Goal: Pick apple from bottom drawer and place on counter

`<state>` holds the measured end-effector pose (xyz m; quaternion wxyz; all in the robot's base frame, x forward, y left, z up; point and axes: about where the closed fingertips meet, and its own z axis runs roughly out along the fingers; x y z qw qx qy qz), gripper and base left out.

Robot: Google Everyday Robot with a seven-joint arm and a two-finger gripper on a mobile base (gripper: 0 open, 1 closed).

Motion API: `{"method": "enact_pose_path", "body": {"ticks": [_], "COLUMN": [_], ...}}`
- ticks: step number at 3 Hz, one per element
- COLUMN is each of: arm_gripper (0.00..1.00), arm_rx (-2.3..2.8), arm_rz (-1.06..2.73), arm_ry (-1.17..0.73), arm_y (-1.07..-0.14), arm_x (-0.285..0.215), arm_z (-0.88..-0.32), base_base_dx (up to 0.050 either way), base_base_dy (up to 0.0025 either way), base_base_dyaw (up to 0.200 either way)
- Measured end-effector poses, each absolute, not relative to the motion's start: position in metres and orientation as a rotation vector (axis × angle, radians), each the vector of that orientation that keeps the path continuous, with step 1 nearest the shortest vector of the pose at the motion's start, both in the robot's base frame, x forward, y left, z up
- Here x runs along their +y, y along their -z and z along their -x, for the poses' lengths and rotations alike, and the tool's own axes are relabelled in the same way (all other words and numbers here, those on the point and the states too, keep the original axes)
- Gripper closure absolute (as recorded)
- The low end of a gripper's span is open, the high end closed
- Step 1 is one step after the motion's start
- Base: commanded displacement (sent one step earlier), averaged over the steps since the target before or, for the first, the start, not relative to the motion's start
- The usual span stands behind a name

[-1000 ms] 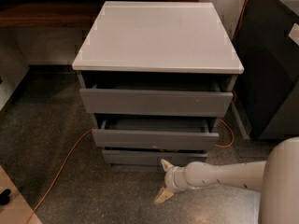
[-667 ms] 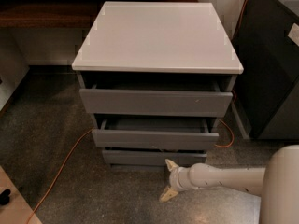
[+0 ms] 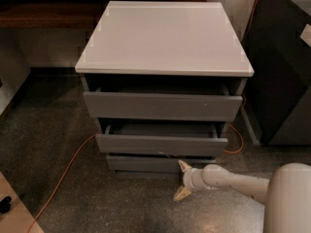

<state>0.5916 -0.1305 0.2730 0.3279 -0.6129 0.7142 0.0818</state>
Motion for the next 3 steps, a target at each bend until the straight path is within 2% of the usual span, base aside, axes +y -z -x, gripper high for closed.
{"method": "enact_pose_path", "body": {"ticks": [3], "arm_gripper": [0.0], "arm_rx": [1.825], "arm_rz": [1.57], "arm_ry": [-0.176], "arm_y": [-0.226], "arm_x": [-0.165], "arm_z": [-0.673], "base_base_dx": [0.0], "base_base_dy": [0.0], "base_base_dyaw": [0.0]}}
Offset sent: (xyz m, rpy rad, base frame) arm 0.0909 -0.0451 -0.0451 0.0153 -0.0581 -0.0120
